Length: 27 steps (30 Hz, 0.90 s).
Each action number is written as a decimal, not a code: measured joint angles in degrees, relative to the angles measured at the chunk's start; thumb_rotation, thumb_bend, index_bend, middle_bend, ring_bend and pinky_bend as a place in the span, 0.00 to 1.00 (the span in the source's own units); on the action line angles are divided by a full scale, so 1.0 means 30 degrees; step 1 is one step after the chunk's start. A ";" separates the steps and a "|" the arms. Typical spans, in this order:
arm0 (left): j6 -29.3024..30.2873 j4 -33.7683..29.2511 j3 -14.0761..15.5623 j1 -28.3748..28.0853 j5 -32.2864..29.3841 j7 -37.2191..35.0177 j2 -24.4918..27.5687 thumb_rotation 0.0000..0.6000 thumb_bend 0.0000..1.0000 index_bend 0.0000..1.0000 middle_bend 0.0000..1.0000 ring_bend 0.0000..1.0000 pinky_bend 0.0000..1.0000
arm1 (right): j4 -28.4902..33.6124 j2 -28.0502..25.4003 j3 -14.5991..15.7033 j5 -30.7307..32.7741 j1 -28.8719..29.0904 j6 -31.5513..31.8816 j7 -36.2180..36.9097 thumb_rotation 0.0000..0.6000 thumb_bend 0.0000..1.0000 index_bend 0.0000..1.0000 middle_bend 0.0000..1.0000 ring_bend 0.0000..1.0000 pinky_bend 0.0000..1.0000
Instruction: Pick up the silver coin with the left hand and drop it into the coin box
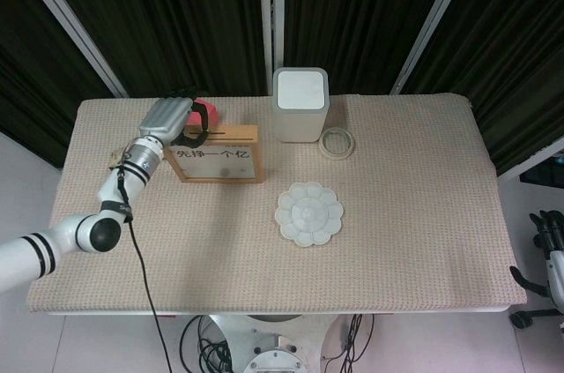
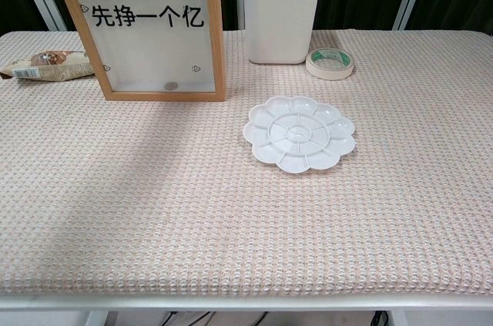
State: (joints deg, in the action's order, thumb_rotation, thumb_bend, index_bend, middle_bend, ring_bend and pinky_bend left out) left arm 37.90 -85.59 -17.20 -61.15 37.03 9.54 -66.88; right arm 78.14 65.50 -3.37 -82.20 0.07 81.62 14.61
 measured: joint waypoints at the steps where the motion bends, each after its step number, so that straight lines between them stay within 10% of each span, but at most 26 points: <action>1: -0.0022 0.0088 0.0039 -0.0039 -0.0035 -0.0042 -0.0033 1.00 0.42 0.62 0.12 0.00 0.05 | -0.0001 0.0001 0.0003 0.0003 0.0003 -0.0009 -0.0004 1.00 0.18 0.00 0.00 0.00 0.00; 12: -0.0166 0.0670 0.0478 -0.0233 -0.0321 -0.0354 -0.0348 1.00 0.42 0.62 0.12 0.00 0.05 | -0.0134 -0.0073 -0.0056 0.0135 -0.0003 -0.0071 0.0167 1.00 0.18 0.00 0.00 0.00 0.00; 27: 0.0206 -0.0105 0.0404 -0.0006 0.0761 -0.1006 0.0170 1.00 0.40 0.21 0.12 0.00 0.05 | 0.0051 -0.0142 -0.0042 0.0105 0.0029 -0.0106 0.0068 1.00 0.18 0.00 0.00 0.00 0.00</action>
State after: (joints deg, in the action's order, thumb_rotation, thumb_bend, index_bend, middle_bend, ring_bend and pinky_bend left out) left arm 38.52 -85.90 -15.98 -61.17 39.32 6.52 -66.37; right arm 78.29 65.07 -3.49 -81.89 0.16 81.30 14.81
